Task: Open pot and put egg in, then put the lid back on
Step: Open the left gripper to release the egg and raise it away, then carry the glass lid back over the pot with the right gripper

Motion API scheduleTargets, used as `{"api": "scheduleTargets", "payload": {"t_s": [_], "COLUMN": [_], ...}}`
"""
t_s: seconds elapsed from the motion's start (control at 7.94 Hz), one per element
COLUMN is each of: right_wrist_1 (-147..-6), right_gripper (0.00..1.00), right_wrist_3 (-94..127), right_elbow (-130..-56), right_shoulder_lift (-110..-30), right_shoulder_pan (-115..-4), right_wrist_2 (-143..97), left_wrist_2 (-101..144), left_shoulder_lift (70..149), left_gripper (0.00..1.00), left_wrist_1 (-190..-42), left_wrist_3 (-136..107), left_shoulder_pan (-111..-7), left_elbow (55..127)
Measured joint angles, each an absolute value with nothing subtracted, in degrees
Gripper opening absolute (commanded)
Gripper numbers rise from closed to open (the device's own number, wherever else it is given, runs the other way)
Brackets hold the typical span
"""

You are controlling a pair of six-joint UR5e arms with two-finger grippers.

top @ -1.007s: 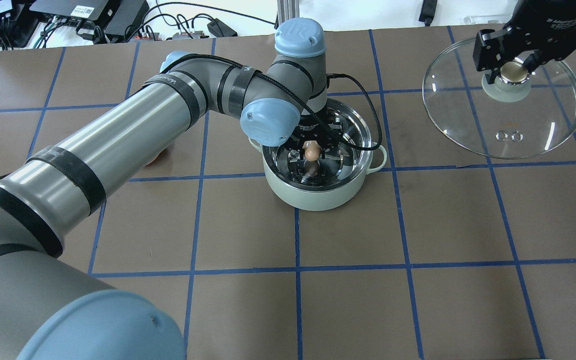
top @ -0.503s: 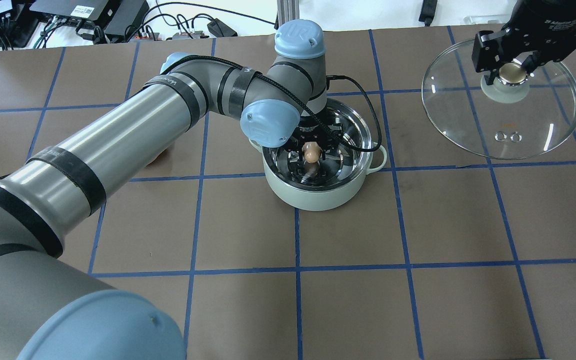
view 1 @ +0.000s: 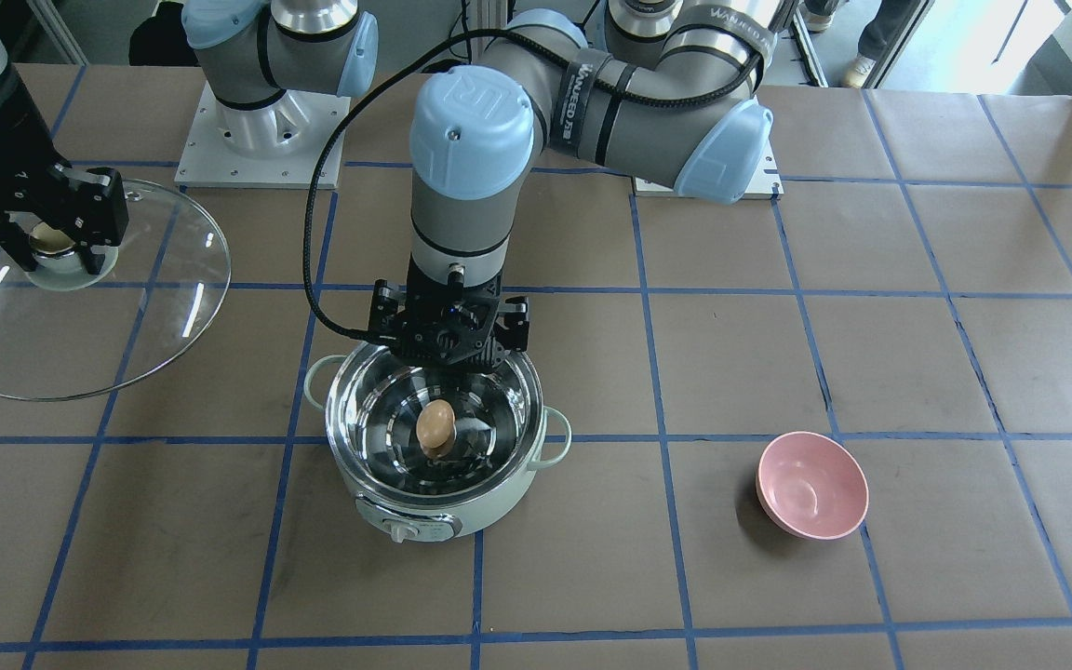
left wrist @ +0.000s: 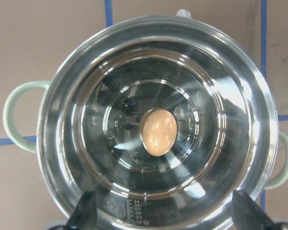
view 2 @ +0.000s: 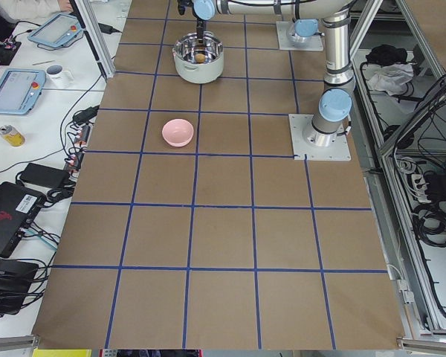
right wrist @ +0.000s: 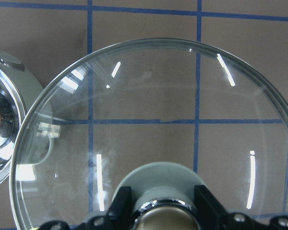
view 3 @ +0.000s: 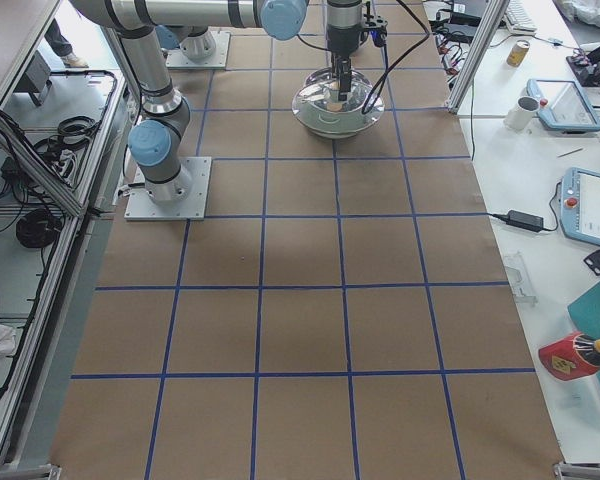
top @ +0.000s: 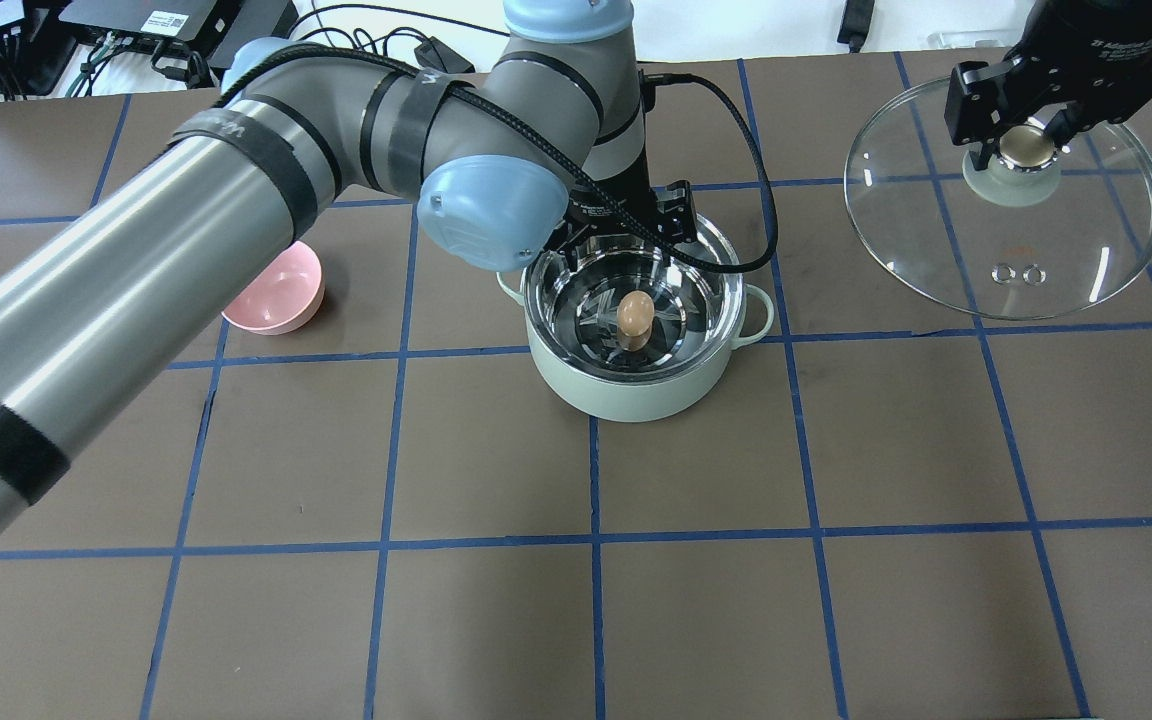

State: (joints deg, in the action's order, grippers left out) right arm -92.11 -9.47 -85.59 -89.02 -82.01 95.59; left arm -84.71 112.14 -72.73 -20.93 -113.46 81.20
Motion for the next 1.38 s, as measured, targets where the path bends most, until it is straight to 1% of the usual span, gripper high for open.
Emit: {"api": "scheduleTargets", "payload": {"t_s": [0.13,0.38,0.76,0.88,1.13,1.38], "right_wrist_1": [-92.07,-92.14,-93.09,-94.34,-96.02,-99.30], "right_gripper": [0.00,0.00,0.00,0.00,0.00,0.00], "right_wrist_3": [-9.37,-8.68,-7.97,-6.05,-3.18,-1.14], "right_elbow": [-85.58,-85.36,-85.17,-84.79,-82.16,-80.76], "right_shoulder_lift": [-89.21,-89.00,-87.82,-86.30,-81.33,-76.92], "right_shoulder_pan": [-82.12,-82.63,-86.24,-89.34,-96.20,-101.28], "right_wrist_2": [95.46,94.66,91.95,91.93,92.23,92.17], "left_wrist_2": [-85.91,-88.82,-93.30,-93.87,-93.32,-91.89], "left_shoulder_lift": [109.79,104.00,91.71,89.91,89.06,89.24], "left_gripper": [1.00,1.00,1.00,1.00,1.00,1.00], "left_wrist_1": [-75.48,-82.30,-92.28,-93.20,-93.20,-92.78], "left_wrist_3": [-20.91,-20.41,-16.59,-14.92,-11.38,-8.63], "left_shoulder_pan": [-112.25,-105.77,-95.42,-92.00,-87.57,-87.41], "left_elbow": [81.21,81.42,81.61,81.71,82.73,84.10]}}
